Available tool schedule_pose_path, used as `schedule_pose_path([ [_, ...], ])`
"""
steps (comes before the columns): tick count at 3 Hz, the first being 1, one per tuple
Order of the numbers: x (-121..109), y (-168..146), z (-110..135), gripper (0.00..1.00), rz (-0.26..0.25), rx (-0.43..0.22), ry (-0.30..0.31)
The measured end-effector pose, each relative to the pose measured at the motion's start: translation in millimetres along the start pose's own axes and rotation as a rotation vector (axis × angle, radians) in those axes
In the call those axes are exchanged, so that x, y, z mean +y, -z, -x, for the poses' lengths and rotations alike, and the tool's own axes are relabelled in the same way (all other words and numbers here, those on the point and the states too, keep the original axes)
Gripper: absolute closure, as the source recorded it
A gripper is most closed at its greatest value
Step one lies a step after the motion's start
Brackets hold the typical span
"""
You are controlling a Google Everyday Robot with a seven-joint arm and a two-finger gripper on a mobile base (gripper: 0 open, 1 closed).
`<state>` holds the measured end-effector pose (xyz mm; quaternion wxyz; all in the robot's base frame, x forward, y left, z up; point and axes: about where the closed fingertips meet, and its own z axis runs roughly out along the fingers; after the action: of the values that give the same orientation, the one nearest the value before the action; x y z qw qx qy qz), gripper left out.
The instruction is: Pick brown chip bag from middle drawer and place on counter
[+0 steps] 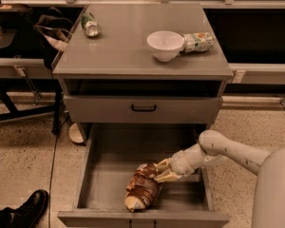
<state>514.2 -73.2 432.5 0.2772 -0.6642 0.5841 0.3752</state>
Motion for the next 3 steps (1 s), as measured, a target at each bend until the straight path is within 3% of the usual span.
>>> schedule_pose_path([
  [1,-0.1,-0.4,10.4,1.00,0.006,-0.012,0.022],
  [3,10.1,45.7,82.5,1.00,-0.004,-0.043,0.096],
])
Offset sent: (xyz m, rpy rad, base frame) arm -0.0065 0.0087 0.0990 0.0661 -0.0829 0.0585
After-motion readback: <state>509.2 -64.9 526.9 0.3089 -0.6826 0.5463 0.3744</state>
